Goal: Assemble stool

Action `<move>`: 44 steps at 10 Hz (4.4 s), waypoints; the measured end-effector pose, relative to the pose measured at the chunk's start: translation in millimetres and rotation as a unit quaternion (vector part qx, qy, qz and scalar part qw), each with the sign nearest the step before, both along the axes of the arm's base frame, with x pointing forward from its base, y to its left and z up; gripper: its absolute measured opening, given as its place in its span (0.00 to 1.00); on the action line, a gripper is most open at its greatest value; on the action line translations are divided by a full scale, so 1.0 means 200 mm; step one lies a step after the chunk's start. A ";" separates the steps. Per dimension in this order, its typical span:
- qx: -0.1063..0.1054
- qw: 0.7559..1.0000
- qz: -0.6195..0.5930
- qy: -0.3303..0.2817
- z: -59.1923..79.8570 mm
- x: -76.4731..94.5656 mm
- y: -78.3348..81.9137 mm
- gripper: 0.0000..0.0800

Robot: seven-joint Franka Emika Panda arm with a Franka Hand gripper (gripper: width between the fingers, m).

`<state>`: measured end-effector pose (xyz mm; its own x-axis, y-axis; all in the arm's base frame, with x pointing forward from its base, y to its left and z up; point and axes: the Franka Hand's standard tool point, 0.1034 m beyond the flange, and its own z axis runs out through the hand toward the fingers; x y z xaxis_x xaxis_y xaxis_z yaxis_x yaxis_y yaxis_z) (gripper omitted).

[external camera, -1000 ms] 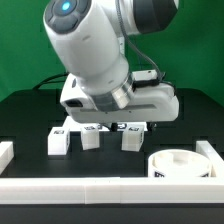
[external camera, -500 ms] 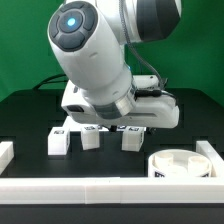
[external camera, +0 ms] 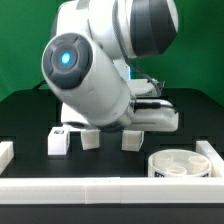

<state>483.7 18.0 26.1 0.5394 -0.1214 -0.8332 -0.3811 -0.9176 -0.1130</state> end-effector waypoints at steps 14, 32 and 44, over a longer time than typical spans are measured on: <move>0.040 0.998 0.030 0.024 -0.12 0.03 0.04 0.42; 0.023 0.985 0.030 -0.165 0.34 0.54 0.07 0.43; -0.102 0.857 -0.012 -0.504 0.55 0.91 -0.01 0.43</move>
Offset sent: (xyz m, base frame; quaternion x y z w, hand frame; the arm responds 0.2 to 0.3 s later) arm 0.0017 -0.0013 0.0014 -0.0049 0.0029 0.0026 1.0000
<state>665.8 16.9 135.5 0.9684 -0.2306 0.0953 -0.2034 -0.9508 -0.2335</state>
